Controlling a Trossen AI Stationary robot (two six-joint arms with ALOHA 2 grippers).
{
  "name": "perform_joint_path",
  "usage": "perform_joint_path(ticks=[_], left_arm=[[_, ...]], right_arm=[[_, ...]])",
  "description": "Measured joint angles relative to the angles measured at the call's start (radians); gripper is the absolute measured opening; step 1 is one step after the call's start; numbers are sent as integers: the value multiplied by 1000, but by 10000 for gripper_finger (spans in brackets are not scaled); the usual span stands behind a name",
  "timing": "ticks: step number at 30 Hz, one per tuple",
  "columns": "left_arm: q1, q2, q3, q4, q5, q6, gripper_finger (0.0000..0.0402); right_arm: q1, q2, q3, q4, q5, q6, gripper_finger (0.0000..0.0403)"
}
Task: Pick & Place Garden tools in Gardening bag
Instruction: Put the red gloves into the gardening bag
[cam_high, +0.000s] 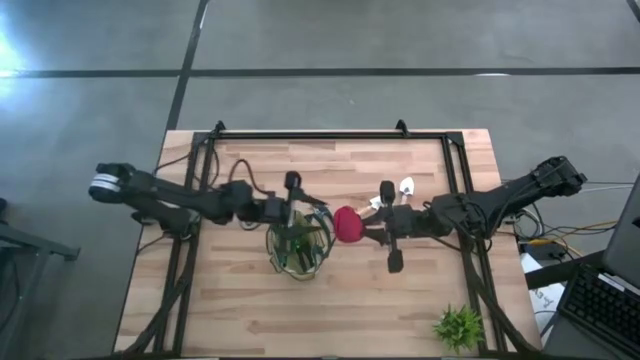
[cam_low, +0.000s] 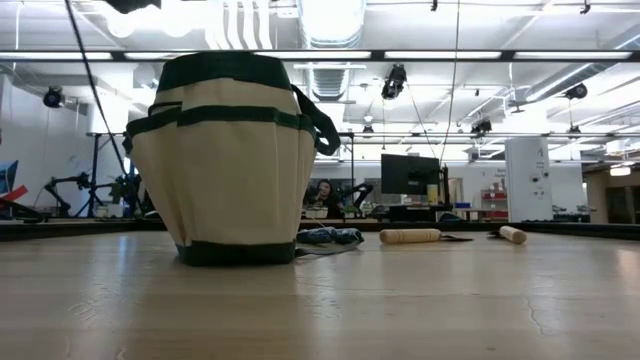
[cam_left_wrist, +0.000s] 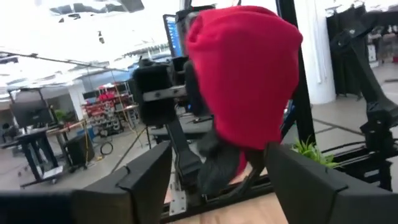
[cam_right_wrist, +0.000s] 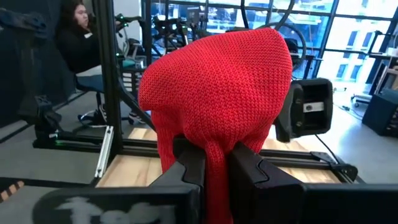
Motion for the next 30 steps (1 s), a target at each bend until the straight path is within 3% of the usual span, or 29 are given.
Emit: perform_joint_path(ticks=[7,25,30], left_arm=[[0,115,132,-25,79,32,263],[2,166,202,-13,83,6,256],[5,169,204,-15,79,16,210]], right_arm=[[-10,0,0,-11,10,-7,24],[-52,-4,-2,-22,27,0,24],[-53,-4,-2,-32,27,13,24]])
